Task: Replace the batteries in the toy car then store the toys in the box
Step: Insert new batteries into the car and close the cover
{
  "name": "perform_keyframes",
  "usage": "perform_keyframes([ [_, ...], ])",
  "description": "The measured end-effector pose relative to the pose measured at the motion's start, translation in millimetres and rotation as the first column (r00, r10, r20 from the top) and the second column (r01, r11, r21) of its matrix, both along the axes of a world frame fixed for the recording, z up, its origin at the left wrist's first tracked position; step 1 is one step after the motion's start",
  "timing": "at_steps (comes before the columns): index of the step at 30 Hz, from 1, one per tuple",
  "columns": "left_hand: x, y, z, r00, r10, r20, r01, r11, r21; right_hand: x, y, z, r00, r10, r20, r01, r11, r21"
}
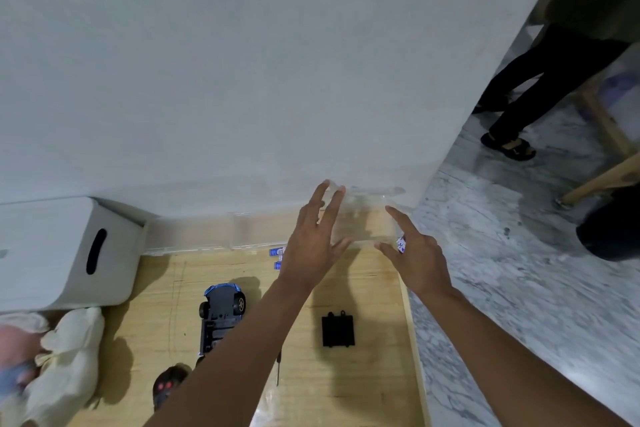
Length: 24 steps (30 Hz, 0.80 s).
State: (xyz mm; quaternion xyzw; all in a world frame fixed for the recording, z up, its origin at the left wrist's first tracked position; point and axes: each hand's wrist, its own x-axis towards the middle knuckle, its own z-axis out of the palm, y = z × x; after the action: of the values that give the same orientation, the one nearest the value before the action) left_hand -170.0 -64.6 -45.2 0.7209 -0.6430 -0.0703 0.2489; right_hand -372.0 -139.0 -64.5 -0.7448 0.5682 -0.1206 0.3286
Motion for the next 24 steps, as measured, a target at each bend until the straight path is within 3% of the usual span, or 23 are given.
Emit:
perform_keyframes([
  [4, 3.4, 0.6, -5.1, 0.994, 0.061, 0.086, -0.065, 0.997, 0.043, 1.0, -0.2, 1.0, 1.000, 0.000, 0.007, 0.000, 1.000, 0.013],
  [7, 4.6, -2.1, -6.3, 0.984, 0.090, 0.155, -0.106, 0.990, 0.098, -2.3, -3.7, 7.2, 0.993, 0.027, 0.112, -0.033, 0.998, 0.047],
  [12, 6.5, -3.4, -5.5, 0.987, 0.091, 0.130, -0.110, 0.983, 0.146, -3.1, -23.4, 27.3, 0.982, 0.110, 0.155, -0.106, 0.994, -0.033],
  [16, 5.5, -1.6, -6.6, 0.989, 0.102, 0.111, -0.116, 0.985, 0.125, 25.6, -49.0, 41.4, 0.944, 0.316, 0.096, -0.308, 0.947, -0.086],
  [19, 5.3, -1.4, -7.2, 0.988, 0.103, 0.113, -0.116, 0.986, 0.116, 49.7, -57.7, 39.1, 0.893, 0.450, -0.007, -0.450, 0.893, -0.015],
  [24, 3.6, -2.0, -6.9, 0.986, 0.110, 0.129, -0.128, 0.982, 0.138, 72.8, -56.1, 20.5, 0.830, 0.542, -0.130, -0.537, 0.840, 0.070],
])
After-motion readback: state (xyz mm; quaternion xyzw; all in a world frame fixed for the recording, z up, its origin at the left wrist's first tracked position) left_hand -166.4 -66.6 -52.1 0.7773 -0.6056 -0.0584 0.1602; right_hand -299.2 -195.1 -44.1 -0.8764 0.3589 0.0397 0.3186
